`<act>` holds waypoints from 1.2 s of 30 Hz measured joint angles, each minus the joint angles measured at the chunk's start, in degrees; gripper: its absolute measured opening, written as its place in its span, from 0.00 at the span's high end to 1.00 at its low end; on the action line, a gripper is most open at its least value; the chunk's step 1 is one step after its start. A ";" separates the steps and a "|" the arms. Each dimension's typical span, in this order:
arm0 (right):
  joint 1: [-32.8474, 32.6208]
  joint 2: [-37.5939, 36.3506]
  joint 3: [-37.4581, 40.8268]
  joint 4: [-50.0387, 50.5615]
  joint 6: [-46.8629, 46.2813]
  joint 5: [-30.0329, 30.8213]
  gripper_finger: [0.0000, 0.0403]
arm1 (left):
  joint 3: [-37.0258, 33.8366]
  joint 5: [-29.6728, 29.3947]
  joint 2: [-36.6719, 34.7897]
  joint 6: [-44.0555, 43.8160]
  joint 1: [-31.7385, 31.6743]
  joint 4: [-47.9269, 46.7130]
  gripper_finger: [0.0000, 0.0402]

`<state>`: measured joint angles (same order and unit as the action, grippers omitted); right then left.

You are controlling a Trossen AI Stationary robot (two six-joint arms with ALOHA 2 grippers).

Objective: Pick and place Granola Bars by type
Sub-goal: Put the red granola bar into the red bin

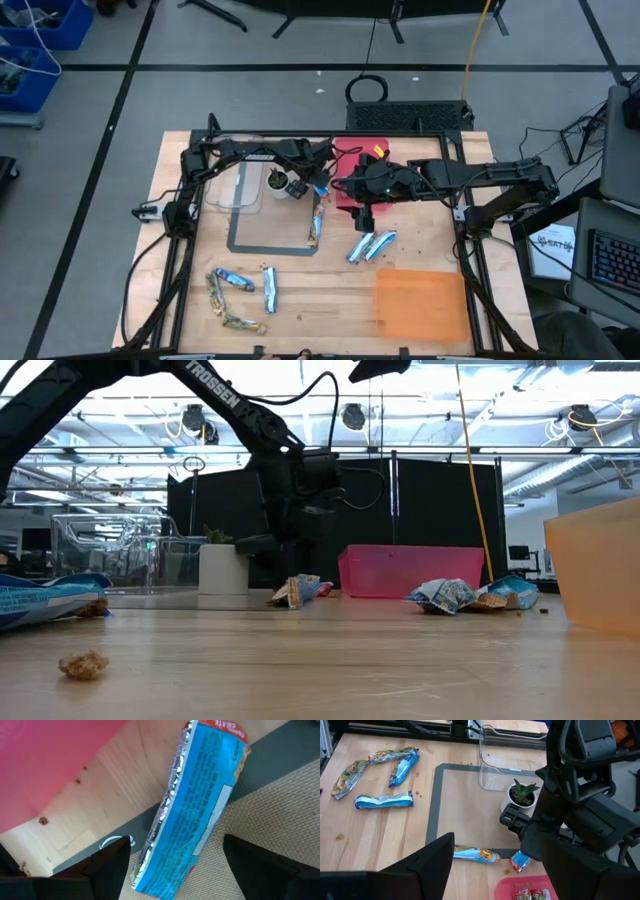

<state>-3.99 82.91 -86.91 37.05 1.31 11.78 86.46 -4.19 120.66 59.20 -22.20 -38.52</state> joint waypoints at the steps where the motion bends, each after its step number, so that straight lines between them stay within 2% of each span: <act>1: 0.00 0.00 0.00 -0.35 0.01 0.00 0.31 | 0.00 0.02 0.00 0.00 0.00 0.08 0.19; 5: 0.00 0.00 0.00 -1.29 0.01 -0.12 0.31 | 0.00 0.02 0.02 0.12 0.00 0.11 0.21; 8: 0.00 0.00 0.00 -1.90 0.01 -0.23 0.31 | -0.02 0.44 0.04 0.45 0.00 0.07 0.29; 20: 0.00 0.00 0.00 -2.17 1.02 -0.03 0.31 | -0.04 2.19 0.11 -0.05 0.11 -0.15 0.94; 22: 0.00 0.00 0.00 -2.37 1.10 -0.03 0.31 | -0.04 2.14 0.10 -0.97 0.15 -0.15 0.96; 27: 0.00 0.00 0.00 -2.59 1.10 0.01 0.31 | -0.04 2.14 0.09 -0.81 0.17 -0.17 0.92; 32: -0.04 0.00 0.00 -2.59 1.10 0.03 0.31 | -0.04 1.99 0.10 -1.91 0.17 -0.16 0.97; 36: -0.67 -0.61 0.00 -3.17 1.10 0.71 0.31 | 0.13 -0.60 -0.05 -5.70 0.46 -0.23 0.97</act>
<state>-4.66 82.30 -86.91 33.88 2.42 12.49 86.58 -4.78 120.61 53.50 -21.74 -38.76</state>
